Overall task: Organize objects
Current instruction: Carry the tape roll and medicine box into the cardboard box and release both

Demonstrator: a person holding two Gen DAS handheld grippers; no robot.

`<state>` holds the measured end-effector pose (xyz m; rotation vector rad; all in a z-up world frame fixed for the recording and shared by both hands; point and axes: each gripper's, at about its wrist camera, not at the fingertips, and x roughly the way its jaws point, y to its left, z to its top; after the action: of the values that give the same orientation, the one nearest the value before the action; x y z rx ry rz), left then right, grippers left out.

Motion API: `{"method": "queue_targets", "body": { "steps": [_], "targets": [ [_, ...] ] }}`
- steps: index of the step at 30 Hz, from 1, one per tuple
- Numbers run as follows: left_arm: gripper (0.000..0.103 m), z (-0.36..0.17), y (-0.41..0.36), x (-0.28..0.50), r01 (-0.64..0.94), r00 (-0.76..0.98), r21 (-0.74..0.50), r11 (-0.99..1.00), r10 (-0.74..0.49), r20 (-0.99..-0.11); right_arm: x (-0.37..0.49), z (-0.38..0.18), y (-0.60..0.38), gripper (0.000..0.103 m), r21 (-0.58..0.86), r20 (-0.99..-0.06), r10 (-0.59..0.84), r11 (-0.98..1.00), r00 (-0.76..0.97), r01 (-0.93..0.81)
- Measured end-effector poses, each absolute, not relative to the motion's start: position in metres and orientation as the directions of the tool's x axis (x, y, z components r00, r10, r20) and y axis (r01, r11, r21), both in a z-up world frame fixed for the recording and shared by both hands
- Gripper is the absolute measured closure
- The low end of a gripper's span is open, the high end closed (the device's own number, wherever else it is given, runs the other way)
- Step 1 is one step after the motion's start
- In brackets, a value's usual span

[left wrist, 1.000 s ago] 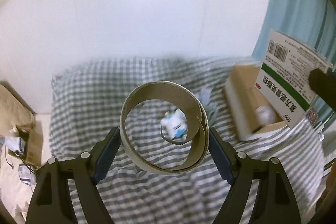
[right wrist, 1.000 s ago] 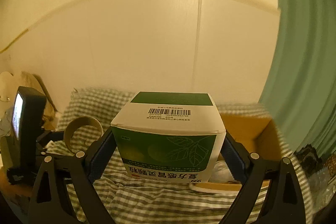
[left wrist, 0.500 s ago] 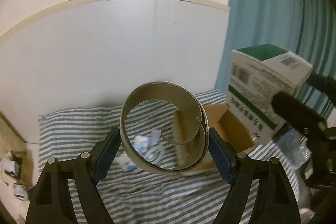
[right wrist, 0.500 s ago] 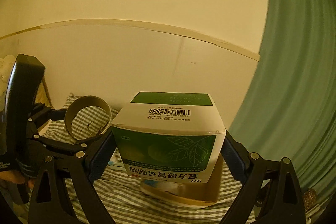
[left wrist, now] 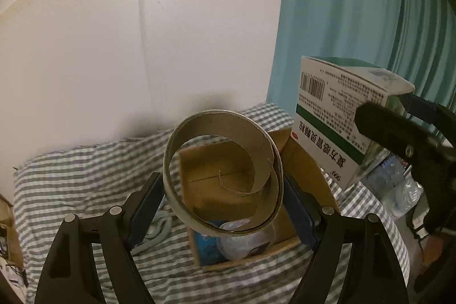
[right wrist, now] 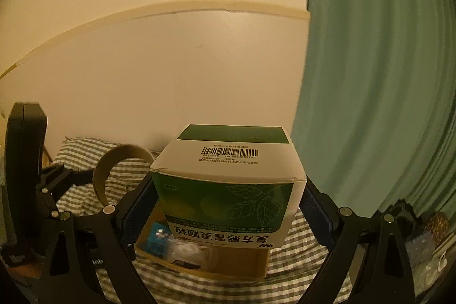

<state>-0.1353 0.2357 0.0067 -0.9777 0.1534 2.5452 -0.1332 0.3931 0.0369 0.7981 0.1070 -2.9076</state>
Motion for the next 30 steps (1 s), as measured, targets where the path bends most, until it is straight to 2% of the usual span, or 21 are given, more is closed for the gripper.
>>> {"method": "queue_targets", "body": {
  "steps": [14, 23, 26, 27, 28, 30],
  "targets": [
    [0.019, -0.063, 0.259, -0.178, -0.424, -0.606, -0.041, -0.905, 0.317, -0.730, -0.192, -0.025, 0.408, 0.010, 0.006, -0.600, -0.128, -0.988, -0.790, 0.156],
    [0.017, -0.081, 0.255, -0.183, -0.419, -0.588, -0.066, -0.906, 0.326, -0.741, -0.205, -0.036, 0.409, 0.009, 0.036, -0.623, -0.143, -0.987, -0.769, 0.154],
    [0.007, -0.082, 0.256, -0.183, -0.402, -0.606, -0.034, -0.915, 0.293, -0.740, -0.210, -0.035, 0.407, 0.009, 0.049, -0.632, -0.143, -0.988, -0.762, 0.145],
    [0.002, -0.082, 0.254, -0.181, -0.391, -0.618, -0.021, -0.920, 0.279, -0.735, -0.210, -0.031, 0.407, 0.005, 0.047, -0.634, -0.137, -0.989, -0.761, 0.139],
    [0.001, -0.081, 0.252, -0.179, -0.379, -0.630, -0.009, -0.925, 0.265, -0.730, -0.210, -0.030, 0.407, 0.000, 0.039, -0.632, -0.124, -0.991, -0.765, 0.128],
    [0.001, -0.073, 0.250, -0.177, -0.374, -0.634, -0.007, -0.927, 0.261, -0.728, -0.209, -0.026, 0.410, 0.000, 0.030, -0.618, -0.104, -0.994, -0.779, 0.109]
  ]
}}
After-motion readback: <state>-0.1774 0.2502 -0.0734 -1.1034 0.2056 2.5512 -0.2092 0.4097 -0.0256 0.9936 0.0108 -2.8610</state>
